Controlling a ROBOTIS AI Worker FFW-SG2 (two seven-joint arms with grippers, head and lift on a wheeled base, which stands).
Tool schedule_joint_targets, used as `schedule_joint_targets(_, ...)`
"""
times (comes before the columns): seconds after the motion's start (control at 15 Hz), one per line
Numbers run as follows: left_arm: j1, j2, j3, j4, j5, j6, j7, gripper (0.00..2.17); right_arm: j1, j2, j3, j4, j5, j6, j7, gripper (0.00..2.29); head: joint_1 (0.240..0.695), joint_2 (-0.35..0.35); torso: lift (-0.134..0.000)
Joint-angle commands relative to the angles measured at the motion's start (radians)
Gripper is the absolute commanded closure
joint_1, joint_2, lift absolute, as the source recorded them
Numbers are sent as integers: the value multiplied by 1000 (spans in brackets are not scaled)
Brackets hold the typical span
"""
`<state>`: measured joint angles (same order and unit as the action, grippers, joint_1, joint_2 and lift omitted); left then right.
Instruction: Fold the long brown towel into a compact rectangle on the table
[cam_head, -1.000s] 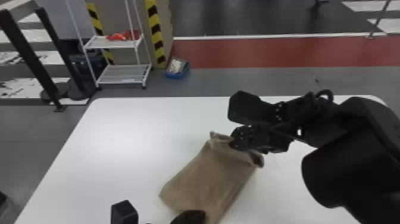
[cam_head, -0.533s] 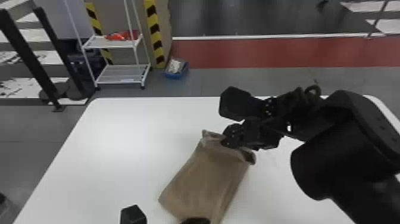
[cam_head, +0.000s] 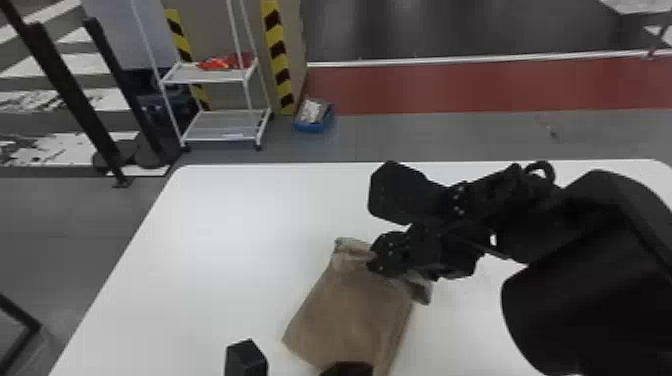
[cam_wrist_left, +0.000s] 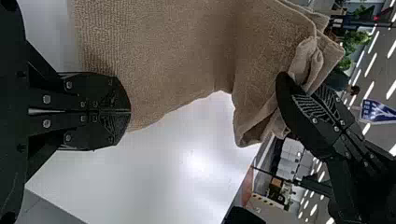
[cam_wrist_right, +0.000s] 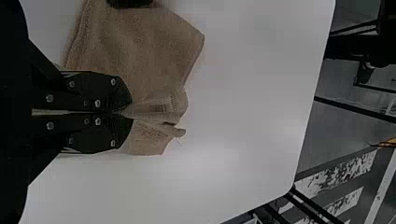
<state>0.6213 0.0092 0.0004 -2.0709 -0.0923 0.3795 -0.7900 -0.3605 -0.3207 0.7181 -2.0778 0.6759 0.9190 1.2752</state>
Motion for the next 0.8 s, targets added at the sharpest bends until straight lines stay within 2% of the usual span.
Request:
schedule_joint_targets(0.0, 0, -12, 0, 0, 0, -3, -2, 2064, 18, 8, 23, -18, 1, 31, 3, 1112, 695, 148, -125)
schedule_joint_targets(0.27, 0, -12, 1, 0, 2, -3, -6, 2064, 38, 26, 53, -28, 5, 53, 4, 1112, 695, 175, -125)
schedule_joint_targets(0.4, 0, -12, 1, 0, 2, -3, -8, 2064, 51, 48, 70, -27, 18, 53, 3, 1112, 695, 188, -125)
schedule_joint_targets(0.6, 3, -12, 3, -3, 3, -9, -14, 2064, 54, 57, 107, -24, 33, 53, 3, 1112, 695, 213, -125)
schedule_joint_targets(0.73, 3, -12, 1, -1, 3, -15, -12, 2064, 63, 78, 121, -13, 41, 50, 1, 1112, 695, 232, -125)
